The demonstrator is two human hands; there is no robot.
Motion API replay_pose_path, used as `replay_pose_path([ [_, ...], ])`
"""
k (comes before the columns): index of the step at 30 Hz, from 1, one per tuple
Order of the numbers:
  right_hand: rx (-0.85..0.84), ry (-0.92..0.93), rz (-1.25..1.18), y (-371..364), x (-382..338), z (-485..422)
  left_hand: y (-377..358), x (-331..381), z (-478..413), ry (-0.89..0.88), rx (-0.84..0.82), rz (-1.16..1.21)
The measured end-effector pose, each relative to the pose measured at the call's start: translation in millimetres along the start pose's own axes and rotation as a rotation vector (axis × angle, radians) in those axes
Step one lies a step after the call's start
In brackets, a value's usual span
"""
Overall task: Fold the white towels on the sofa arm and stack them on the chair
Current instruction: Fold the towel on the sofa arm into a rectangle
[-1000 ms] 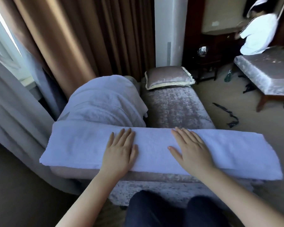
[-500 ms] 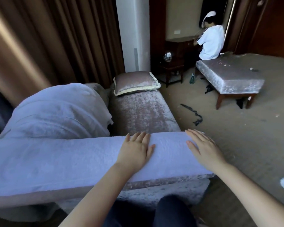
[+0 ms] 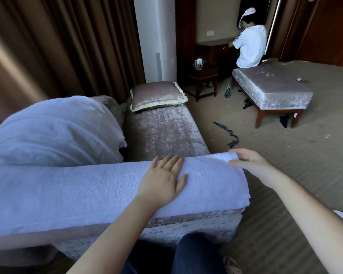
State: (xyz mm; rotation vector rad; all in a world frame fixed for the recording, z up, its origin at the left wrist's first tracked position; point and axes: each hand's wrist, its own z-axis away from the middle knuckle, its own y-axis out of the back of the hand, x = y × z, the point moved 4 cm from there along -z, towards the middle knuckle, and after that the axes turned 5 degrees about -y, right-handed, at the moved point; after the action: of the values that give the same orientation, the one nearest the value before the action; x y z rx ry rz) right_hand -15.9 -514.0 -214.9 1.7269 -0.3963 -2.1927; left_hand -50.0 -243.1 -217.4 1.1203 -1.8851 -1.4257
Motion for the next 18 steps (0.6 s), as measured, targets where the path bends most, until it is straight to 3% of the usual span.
replay_pose_path([
  [6, -0.064, -0.106, -0.025, 2.0, 18.3, 17.7, -0.9, 0.0, 1.0, -0.007, 0.053, -0.012],
  [13, -0.006, 0.034, 0.027, -0.6, 17.4, 37.9, 1.4, 2.6, 3.3, -0.016, 0.077, -0.014],
  [18, 0.045, 0.054, 0.065, -3.1, 7.9, 47.1, 12.3, 9.7, 5.9, -0.136, 0.208, 0.019],
])
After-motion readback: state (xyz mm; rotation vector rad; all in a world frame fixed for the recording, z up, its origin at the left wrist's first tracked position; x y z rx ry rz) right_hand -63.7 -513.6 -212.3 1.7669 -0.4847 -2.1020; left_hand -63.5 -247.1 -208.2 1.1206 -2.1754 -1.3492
